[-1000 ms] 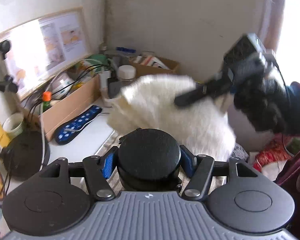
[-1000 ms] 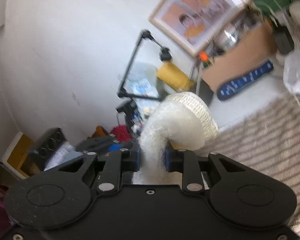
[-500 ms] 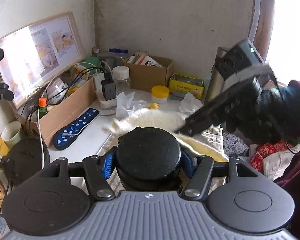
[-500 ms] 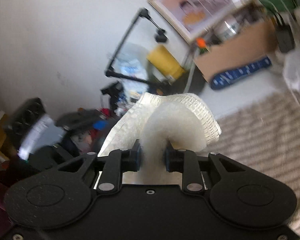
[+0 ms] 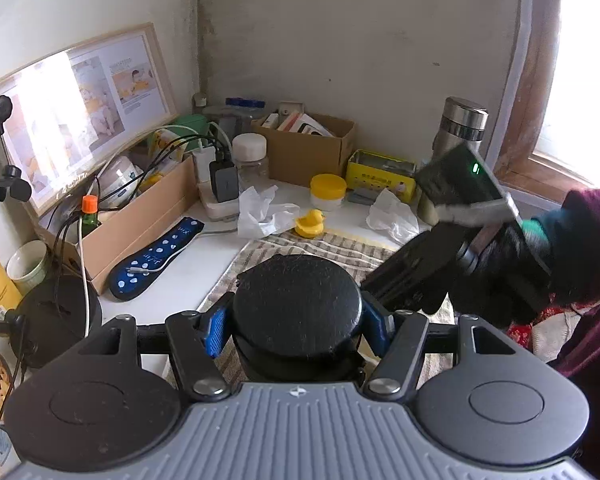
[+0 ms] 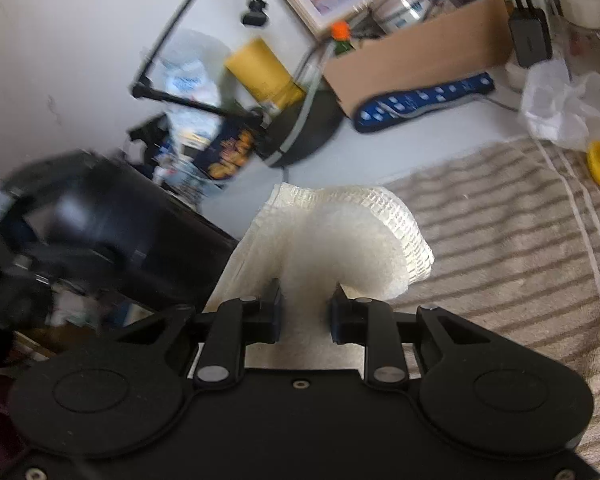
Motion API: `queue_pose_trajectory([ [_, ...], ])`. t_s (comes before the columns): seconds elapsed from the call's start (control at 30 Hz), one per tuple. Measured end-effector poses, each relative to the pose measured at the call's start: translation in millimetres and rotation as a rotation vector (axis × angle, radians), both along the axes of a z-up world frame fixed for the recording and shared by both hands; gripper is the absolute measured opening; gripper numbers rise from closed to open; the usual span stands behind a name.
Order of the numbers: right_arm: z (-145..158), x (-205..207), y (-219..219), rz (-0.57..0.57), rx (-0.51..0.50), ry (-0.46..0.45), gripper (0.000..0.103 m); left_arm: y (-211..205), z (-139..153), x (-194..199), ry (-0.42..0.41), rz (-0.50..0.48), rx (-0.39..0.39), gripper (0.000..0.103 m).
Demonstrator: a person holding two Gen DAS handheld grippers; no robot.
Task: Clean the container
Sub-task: 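Rub the cloth along the bottle side with the right gripper while the left gripper holds the bottle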
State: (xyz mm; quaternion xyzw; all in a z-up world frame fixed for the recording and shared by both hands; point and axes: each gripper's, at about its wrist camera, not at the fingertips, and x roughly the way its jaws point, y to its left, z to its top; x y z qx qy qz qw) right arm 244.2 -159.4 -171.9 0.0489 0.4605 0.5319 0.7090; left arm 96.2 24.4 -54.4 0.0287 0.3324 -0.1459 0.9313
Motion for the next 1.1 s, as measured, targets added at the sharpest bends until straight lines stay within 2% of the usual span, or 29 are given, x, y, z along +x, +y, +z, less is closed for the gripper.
queue_pose_trajectory([
  [0.13, -14, -3, 6, -0.030, -0.053, -0.031, 0.024, -2, 1, 1, 0.006, 0.022, 0.001, 0.063],
  [0.37, -22, -22, 22, -0.080, -0.149, -0.190, 0.023, -4, 1, 3, 0.014, 0.037, 0.006, 0.063],
  [0.43, -22, -19, 18, -0.102, -0.135, -0.159, 0.023, -4, 1, 3, 0.016, 0.040, 0.008, 0.063],
  [0.5, -22, -11, 10, -0.143, -0.090, -0.074, 0.023, -7, 3, 5, 0.017, 0.047, 0.008, 0.063],
  [0.67, -20, 2, -17, -0.237, 0.078, 0.155, 0.024, -11, 7, 8, 0.019, 0.061, -0.002, 0.063],
  [0.77, -14, 2, -29, -0.263, 0.175, 0.239, 0.024, -9, 6, 7, 0.017, 0.054, -0.003, 0.063],
  [0.9, -2, -1, -36, -0.267, 0.268, 0.289, 0.024, -5, 4, 6, 0.013, 0.045, -0.009, 0.063],
  [1.1, 32, -6, -34, -0.224, 0.384, 0.277, 0.024, -4, 2, 4, 0.006, 0.001, 0.000, 0.063],
])
